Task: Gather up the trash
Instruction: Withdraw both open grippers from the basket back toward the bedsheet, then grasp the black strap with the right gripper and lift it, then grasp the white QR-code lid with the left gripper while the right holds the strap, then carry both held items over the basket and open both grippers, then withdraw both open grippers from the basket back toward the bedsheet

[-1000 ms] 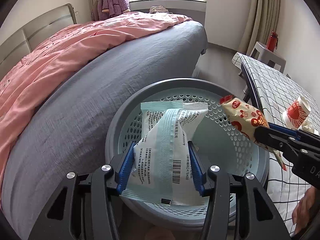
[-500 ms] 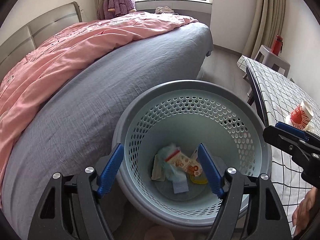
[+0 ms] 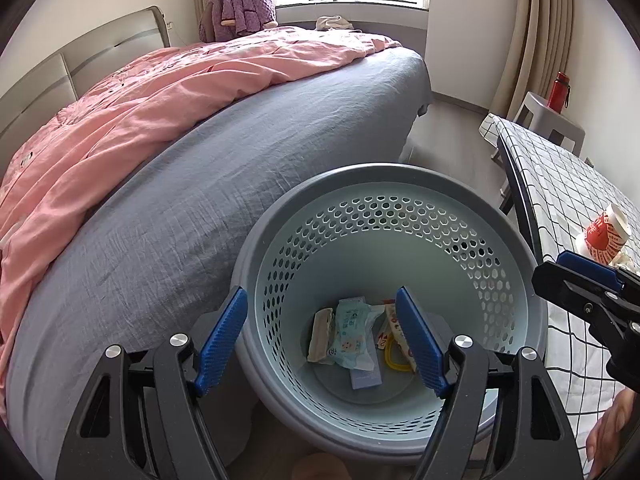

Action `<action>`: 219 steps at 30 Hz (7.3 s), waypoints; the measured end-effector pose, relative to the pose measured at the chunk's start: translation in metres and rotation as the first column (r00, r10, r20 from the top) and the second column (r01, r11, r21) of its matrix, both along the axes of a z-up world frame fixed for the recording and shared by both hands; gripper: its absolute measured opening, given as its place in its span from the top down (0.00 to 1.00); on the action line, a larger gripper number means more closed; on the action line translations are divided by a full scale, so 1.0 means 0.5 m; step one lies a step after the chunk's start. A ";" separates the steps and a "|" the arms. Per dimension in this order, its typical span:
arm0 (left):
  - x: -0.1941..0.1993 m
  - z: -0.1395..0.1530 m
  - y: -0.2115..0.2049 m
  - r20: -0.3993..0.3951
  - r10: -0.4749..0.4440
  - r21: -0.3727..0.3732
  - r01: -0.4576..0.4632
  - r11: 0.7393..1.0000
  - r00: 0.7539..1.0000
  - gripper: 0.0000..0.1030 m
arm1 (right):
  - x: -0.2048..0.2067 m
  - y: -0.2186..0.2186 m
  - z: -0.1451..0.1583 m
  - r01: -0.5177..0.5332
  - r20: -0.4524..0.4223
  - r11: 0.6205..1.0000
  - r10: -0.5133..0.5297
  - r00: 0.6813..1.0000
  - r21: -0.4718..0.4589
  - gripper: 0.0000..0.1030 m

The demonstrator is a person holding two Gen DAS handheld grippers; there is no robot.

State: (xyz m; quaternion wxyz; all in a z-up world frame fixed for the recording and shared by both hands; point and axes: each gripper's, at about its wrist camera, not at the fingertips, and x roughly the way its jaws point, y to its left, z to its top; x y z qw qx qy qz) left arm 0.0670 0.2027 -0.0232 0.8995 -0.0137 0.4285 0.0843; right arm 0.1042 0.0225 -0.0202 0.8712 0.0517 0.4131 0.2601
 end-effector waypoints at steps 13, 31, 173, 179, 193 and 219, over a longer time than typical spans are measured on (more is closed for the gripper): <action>-0.006 0.013 -0.017 0.017 -0.017 -0.016 0.017 1.000 1.000 0.29 | -0.027 -0.027 0.012 0.027 0.025 1.000 -0.027 0.999 -0.002 0.38; -0.029 0.037 -0.068 0.067 -0.053 -0.021 0.055 0.998 0.996 0.27 | -0.136 -0.169 -0.001 0.201 0.001 0.979 -0.201 0.980 -0.021 0.31; 0.022 0.039 -0.076 0.025 -0.151 -0.010 0.151 0.988 0.988 0.62 | -0.002 -0.056 0.058 0.024 0.018 0.999 -0.023 1.000 -0.043 0.92; 0.035 0.020 -0.029 0.012 -0.084 -0.025 0.084 0.996 0.996 0.62 | 0.034 0.009 0.025 -0.065 -0.008 0.996 0.064 0.998 -0.063 0.92; 0.070 -0.027 0.008 -0.064 -0.040 -0.032 0.038 0.999 0.997 0.62 | 0.068 0.052 -0.037 -0.147 -0.094 0.988 0.142 0.985 -0.052 0.90; 0.056 -0.011 0.025 -0.029 0.023 -0.007 -0.023 1.000 0.999 0.35 | 0.047 0.041 -0.013 -0.116 -0.025 0.993 0.115 0.993 -0.031 0.49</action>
